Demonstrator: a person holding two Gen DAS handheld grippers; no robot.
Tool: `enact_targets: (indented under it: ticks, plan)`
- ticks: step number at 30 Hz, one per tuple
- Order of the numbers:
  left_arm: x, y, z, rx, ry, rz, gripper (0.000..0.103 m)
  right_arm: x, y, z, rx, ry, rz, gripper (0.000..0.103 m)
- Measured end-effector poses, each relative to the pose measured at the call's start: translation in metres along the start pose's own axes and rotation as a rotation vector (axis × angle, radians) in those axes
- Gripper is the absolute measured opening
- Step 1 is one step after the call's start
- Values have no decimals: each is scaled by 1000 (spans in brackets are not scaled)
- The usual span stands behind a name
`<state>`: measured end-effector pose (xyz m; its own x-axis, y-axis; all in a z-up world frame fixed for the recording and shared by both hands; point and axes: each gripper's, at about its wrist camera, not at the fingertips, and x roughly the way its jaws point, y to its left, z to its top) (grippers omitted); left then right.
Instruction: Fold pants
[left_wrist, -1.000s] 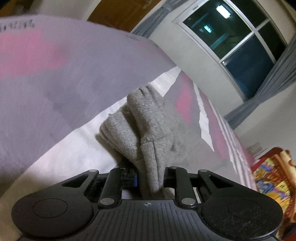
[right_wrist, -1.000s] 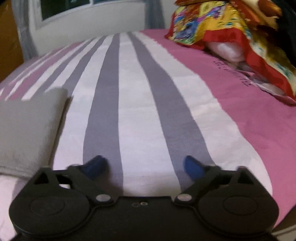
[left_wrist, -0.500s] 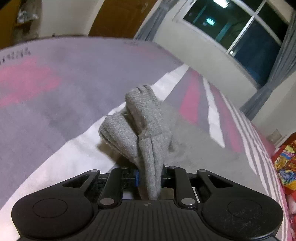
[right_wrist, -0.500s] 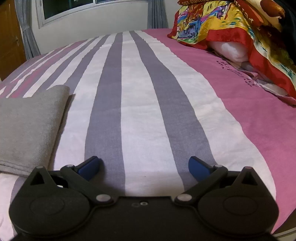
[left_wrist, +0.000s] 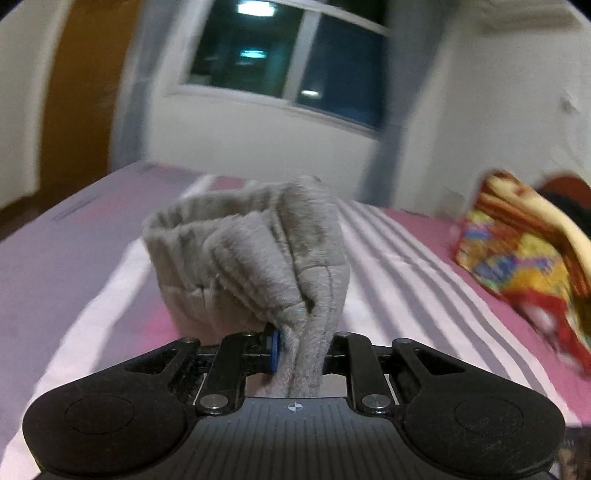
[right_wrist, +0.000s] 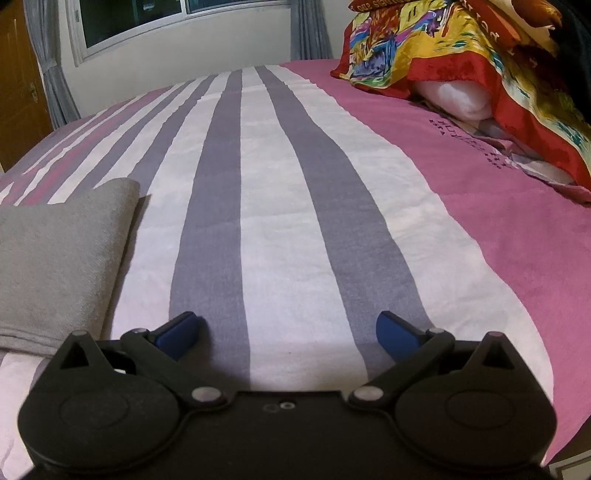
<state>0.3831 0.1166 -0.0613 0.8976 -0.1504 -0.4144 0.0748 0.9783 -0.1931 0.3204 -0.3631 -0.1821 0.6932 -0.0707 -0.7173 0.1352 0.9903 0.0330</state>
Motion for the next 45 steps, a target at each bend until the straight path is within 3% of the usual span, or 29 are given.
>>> enact_targets:
  ticks: [3, 8, 12, 19, 22, 24, 25, 26, 31, 35, 36, 37, 38, 41, 45]
  plan:
    - [18, -54, 9, 98, 26, -85, 17, -1, -2, 0, 8, -4, 14, 102]
    - [45, -138, -15, 261, 117, -198, 17, -3, -7, 0, 21, -12, 37, 103]
    - [53, -199, -53, 436, 181, -234, 17, -5, -12, -1, 39, -23, 61, 102]
    - [71, -251, -94, 599, 284, -236, 17, -9, -22, -1, 90, -40, 112, 103]
    - [88, -269, -105, 649, 335, -243, 27, -10, -26, -2, 119, -48, 134, 103]
    - [88, -274, -113, 680, 345, -268, 48, -10, -29, -3, 136, -54, 146, 102]
    - [85, -274, -115, 674, 346, -295, 61, -10, -30, -2, 140, -55, 148, 102]
    - [83, -274, -114, 656, 343, -310, 67, -11, -30, -2, 142, -56, 150, 102]
    - [50, -243, -100, 479, 270, -334, 68, -10, -32, -3, 148, -54, 162, 102]
    - [-3, -170, -103, 319, 167, -229, 68, -11, -30, 0, 113, -19, 155, 102]
    - [-19, -148, -109, 288, 152, -195, 68, -18, -27, 0, 105, -26, 154, 95]
    - [-31, -131, -115, 266, 146, -164, 68, -29, -24, -2, 117, -59, 197, 71]
    - [-46, -110, -125, 243, 145, -137, 67, -40, -22, -4, 148, -79, 272, 64]
    - [-63, -76, -149, 232, 172, -69, 67, -60, -1, -11, 219, -125, 403, 65]
    - [-52, -58, -160, 216, 199, -28, 67, -58, 30, -8, 316, -140, 520, 61]
